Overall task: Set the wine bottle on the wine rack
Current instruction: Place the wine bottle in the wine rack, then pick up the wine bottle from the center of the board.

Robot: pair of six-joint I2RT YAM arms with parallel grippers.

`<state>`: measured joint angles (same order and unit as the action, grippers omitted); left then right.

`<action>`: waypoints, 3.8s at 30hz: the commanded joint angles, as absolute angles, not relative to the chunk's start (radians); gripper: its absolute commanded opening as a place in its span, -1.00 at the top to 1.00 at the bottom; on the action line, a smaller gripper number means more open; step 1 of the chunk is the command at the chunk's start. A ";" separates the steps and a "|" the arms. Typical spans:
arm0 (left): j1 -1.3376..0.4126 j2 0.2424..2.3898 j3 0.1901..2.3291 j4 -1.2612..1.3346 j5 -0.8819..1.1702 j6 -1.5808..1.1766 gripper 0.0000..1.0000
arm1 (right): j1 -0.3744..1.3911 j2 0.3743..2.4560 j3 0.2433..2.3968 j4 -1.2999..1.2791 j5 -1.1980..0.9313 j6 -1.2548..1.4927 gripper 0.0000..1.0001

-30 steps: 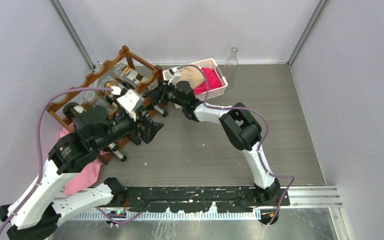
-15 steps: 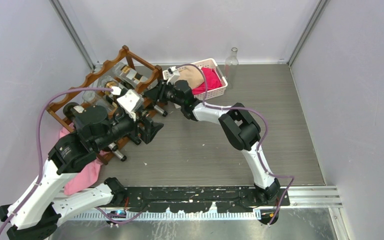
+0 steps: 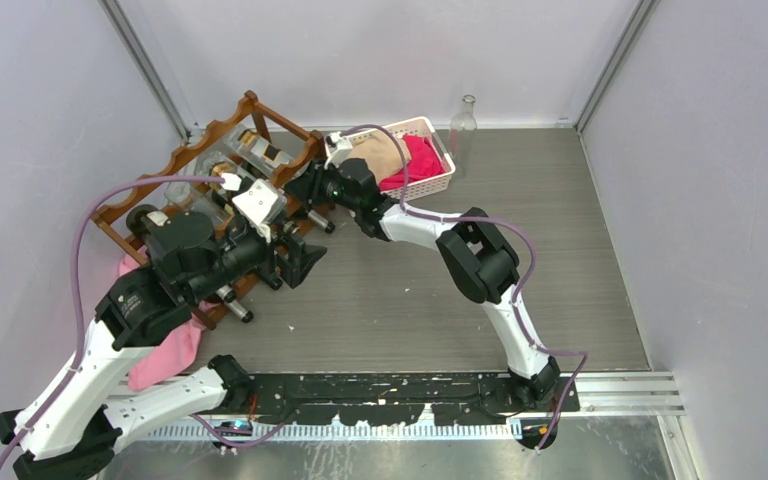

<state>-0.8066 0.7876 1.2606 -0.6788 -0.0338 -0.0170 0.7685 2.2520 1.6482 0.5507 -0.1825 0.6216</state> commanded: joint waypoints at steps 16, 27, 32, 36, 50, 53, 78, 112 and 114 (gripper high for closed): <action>-0.804 0.769 1.281 -0.640 -0.026 -0.017 -0.99 | 0.784 2.127 1.708 0.395 0.052 0.317 -0.45; -0.804 0.763 1.276 -0.623 -0.011 -0.041 -0.99 | 0.790 1.977 1.566 0.366 0.034 0.212 -0.66; -0.804 0.750 1.269 -0.601 0.017 -0.064 -0.99 | 0.795 1.887 1.491 0.324 -0.027 0.197 -0.70; -0.804 0.756 1.281 -0.593 0.035 -0.094 -0.99 | 0.803 1.805 1.410 0.305 -0.054 0.192 -0.71; -0.804 0.948 1.553 -0.412 0.119 -0.559 -0.99 | 0.807 1.470 1.188 0.132 -0.023 0.169 -0.74; -0.804 0.982 1.624 -0.427 -0.006 -0.700 -0.99 | 0.807 1.398 1.148 0.104 0.013 0.162 -0.77; -0.805 1.167 1.963 -0.754 -0.325 -0.715 -1.00 | 0.527 1.145 0.973 0.041 0.045 0.240 -0.90; -0.765 0.869 1.052 -0.192 0.170 0.020 -0.87 | 0.143 1.952 1.870 -0.171 -0.057 0.006 -0.95; -0.765 0.857 1.039 -0.179 0.163 0.031 -0.88 | 0.147 1.979 1.897 -0.167 -0.049 -0.036 -0.86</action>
<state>-0.7692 0.9009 1.0531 -0.2909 0.1524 -0.0170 0.1402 1.9625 1.8023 -0.1867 -0.0727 0.0494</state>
